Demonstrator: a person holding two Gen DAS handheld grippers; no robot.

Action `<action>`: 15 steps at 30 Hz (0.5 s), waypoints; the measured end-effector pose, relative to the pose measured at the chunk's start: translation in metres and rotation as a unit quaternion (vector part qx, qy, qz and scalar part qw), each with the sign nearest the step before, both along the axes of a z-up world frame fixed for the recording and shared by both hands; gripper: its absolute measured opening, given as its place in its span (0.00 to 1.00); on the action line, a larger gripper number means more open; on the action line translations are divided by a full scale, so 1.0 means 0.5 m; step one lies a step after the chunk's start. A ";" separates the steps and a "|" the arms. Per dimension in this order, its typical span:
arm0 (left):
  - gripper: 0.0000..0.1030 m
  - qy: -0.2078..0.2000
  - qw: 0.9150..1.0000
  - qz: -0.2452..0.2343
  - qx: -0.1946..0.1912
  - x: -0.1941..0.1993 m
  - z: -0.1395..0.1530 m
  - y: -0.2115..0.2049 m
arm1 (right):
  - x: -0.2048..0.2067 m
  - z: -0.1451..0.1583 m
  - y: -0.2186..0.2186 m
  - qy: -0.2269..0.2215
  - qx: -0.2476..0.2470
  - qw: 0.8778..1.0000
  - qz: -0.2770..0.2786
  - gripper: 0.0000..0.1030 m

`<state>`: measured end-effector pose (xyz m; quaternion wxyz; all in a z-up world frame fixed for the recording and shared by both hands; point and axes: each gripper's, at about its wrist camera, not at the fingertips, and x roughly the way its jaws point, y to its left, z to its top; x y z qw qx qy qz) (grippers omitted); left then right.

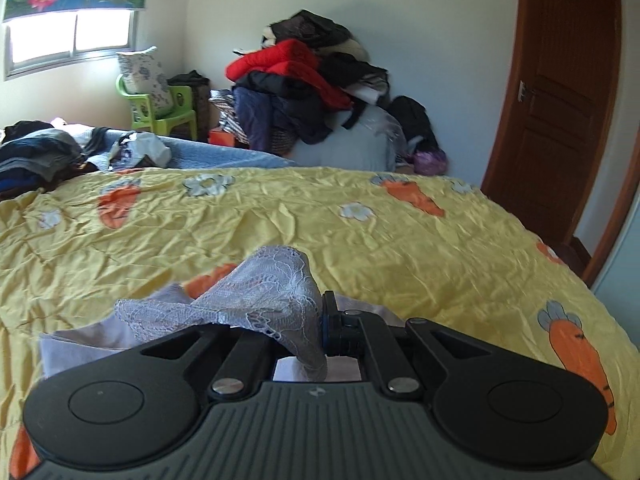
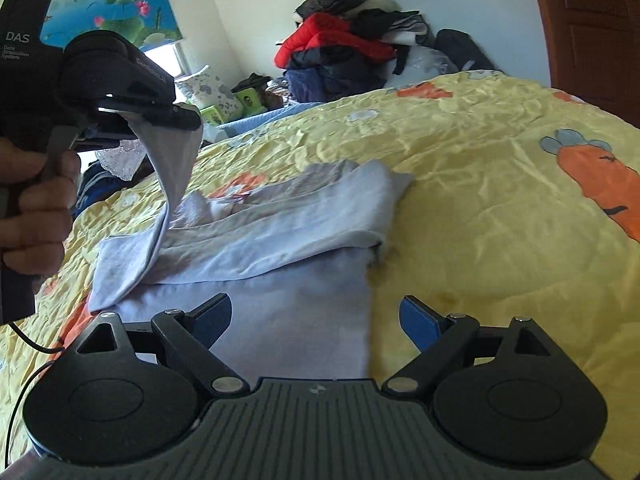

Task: Fold small clothes

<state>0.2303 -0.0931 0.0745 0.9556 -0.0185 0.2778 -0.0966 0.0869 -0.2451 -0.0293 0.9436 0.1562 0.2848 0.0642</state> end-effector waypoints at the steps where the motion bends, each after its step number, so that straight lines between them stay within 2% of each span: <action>1: 0.04 0.006 1.000 -0.005 0.006 0.003 -0.008 -0.013 | -0.001 -0.002 -0.006 0.002 0.001 1.000 -0.003 0.87; 8: 0.04 0.035 0.998 -0.034 0.029 0.012 -0.058 -0.077 | -0.015 -0.011 -0.039 0.006 -0.002 1.000 -0.019 0.87; 15: 0.04 0.062 0.993 -0.066 0.081 0.023 -0.107 -0.131 | -0.019 -0.016 -0.062 0.010 -0.002 1.000 -0.030 0.87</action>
